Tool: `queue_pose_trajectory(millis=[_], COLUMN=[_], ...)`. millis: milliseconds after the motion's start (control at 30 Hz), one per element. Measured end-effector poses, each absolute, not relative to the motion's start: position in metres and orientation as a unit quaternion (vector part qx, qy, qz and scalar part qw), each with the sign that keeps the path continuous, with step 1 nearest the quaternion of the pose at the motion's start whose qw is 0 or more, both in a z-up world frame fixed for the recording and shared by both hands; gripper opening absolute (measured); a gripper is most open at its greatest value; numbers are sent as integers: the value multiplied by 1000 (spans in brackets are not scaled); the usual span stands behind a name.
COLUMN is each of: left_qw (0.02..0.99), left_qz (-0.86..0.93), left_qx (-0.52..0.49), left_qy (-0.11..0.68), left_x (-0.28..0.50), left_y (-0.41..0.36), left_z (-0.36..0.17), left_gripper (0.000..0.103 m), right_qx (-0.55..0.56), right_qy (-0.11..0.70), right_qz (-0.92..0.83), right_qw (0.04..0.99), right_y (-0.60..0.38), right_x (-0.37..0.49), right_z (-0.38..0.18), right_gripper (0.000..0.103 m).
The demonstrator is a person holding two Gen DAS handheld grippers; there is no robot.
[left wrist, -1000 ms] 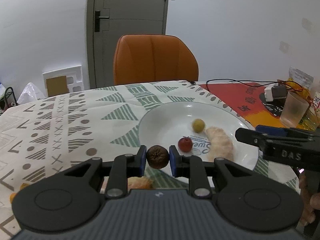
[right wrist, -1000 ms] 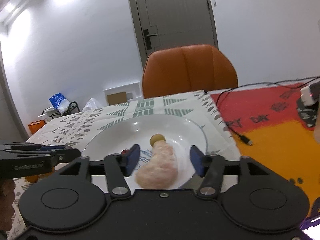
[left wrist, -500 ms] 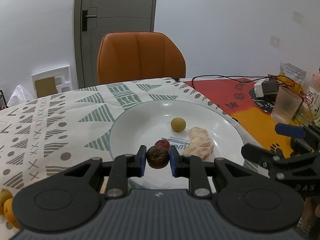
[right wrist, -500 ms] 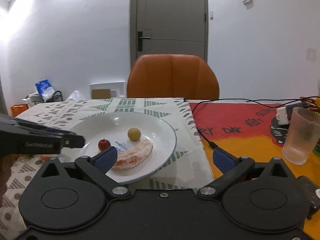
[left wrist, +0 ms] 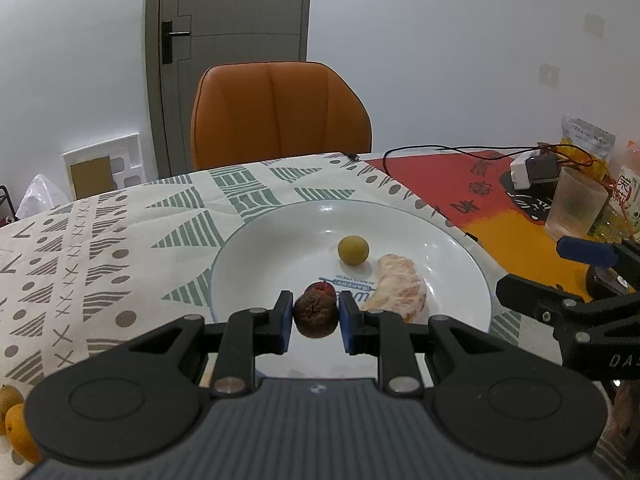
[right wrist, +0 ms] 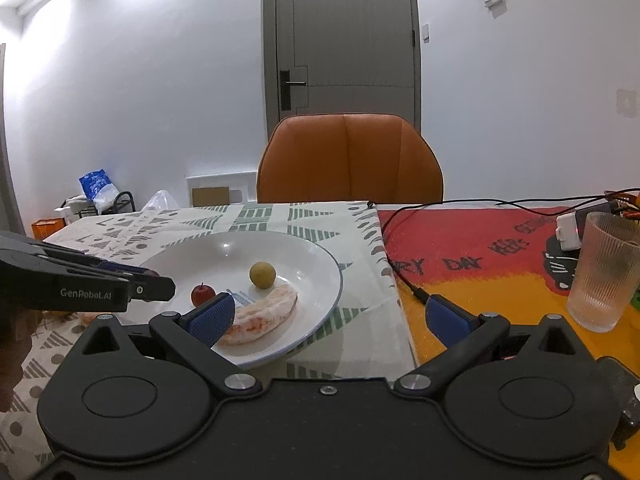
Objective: Organize fruits
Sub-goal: 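Lower the brown dried fruit into the bowl and open the left tool, then move both open tools back toward the oranges on the table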
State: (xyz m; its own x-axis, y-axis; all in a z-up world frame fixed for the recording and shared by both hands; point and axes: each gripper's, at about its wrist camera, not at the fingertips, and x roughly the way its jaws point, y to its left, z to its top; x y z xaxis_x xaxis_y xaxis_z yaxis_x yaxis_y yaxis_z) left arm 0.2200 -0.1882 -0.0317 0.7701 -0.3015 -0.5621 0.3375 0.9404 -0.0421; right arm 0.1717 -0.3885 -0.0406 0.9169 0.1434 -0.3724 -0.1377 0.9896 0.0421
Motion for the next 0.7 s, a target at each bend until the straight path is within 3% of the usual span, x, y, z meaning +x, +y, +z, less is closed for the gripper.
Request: queue_pose_trajectory(millis=[233,400,700], left_qw=[940,944,951], left_qz=[-161,-148,-102], left_qx=[38,37,22], left_qy=[298,292,292], left_x=[220,213,196], left_y=[-188,-179,-138], left_z=[-30,-25,-20], left_gripper=[28,42,46], right_qx=[24,19,10], right_qy=[200,194,179], right_qz=[73,79,92], right_qw=[977,978,980], right_y=[-394,-390,-375], right_x=[174,172,168], right_z=[-45,-45,-40], right_gripper=[103,103,103])
